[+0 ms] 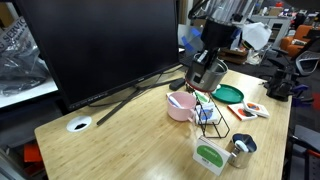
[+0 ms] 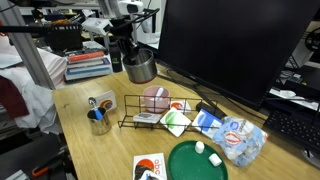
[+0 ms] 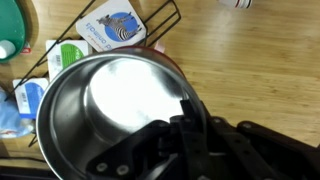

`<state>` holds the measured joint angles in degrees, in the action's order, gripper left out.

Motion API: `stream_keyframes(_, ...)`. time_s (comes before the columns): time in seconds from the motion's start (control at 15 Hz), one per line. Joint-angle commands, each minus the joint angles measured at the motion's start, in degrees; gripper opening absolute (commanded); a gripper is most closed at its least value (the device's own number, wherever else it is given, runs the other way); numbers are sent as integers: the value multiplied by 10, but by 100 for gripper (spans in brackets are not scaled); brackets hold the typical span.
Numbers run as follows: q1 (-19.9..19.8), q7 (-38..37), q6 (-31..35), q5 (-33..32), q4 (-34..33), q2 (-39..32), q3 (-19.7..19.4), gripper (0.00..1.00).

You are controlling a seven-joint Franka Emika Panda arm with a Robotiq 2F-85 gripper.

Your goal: Move the tin to the right

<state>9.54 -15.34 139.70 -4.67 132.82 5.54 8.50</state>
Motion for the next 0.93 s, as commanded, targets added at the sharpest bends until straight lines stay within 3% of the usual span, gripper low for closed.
stream_keyframes(0.0, -21, -74, 2, -9, 36, 22, 1, 2)
stream_keyframes(0.27, -36, -131, 6, 14, 86, 40, -5, 2)
stream_keyframes(0.6, -70, -255, 11, -14, 160, 78, -4, 2)
stream_keyframes(0.87, -91, -301, 22, -22, 219, 105, -4, 2)
